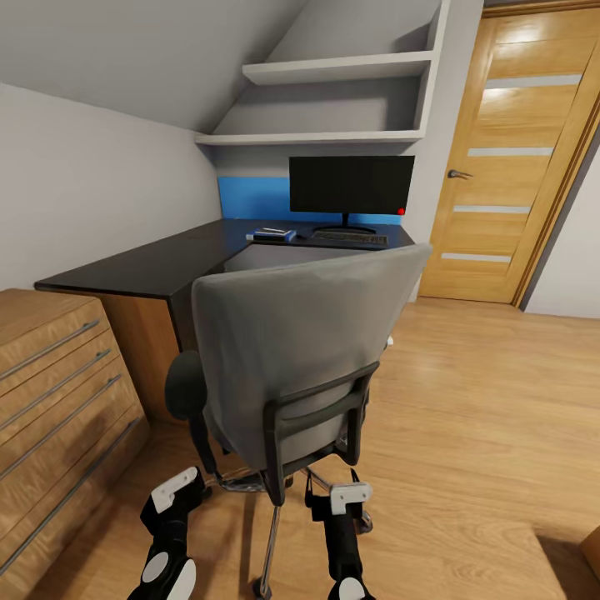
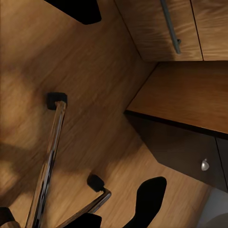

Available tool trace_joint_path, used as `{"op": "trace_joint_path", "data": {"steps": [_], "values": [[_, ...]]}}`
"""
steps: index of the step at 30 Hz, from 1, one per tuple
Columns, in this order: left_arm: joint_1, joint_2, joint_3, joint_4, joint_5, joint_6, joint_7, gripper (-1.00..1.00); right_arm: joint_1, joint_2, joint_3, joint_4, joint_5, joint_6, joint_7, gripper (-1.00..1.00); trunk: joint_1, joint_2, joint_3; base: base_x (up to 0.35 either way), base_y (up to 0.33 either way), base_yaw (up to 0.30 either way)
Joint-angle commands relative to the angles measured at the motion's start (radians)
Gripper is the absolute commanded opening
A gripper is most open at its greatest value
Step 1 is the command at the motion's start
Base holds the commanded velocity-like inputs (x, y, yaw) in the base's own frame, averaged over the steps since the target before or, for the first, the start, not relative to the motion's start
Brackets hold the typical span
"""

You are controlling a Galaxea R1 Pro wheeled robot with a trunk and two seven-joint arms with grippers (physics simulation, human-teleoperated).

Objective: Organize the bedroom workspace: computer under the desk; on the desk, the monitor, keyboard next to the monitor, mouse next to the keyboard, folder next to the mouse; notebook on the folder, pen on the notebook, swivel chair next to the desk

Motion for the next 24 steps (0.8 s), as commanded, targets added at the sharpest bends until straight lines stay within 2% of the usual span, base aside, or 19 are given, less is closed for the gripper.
{"op": "trace_joint_path", "data": {"steps": [1,13,24], "values": [[-0.001,0.001,-0.004,0.000,0.009,-0.006,0.004,1.00,-0.001,0.000,0.005,0.002,-0.007,-0.007,-0.006,1.00,0.000,0.000,-0.001,0.000,0.000,0.000],[-0.001,0.001,-0.004,0.000,0.009,-0.006,0.004,1.00,-0.001,0.000,0.008,0.002,-0.007,-0.009,-0.010,1.00,0.000,0.000,-0.001,0.000,0.000,0.014],[-0.001,0.001,-0.004,0.001,0.009,-0.006,0.004,1.00,-0.001,0.000,0.008,0.002,-0.007,-0.009,-0.009,1.00,0.000,0.000,-0.001,0.000,0.000,0.205]]}}
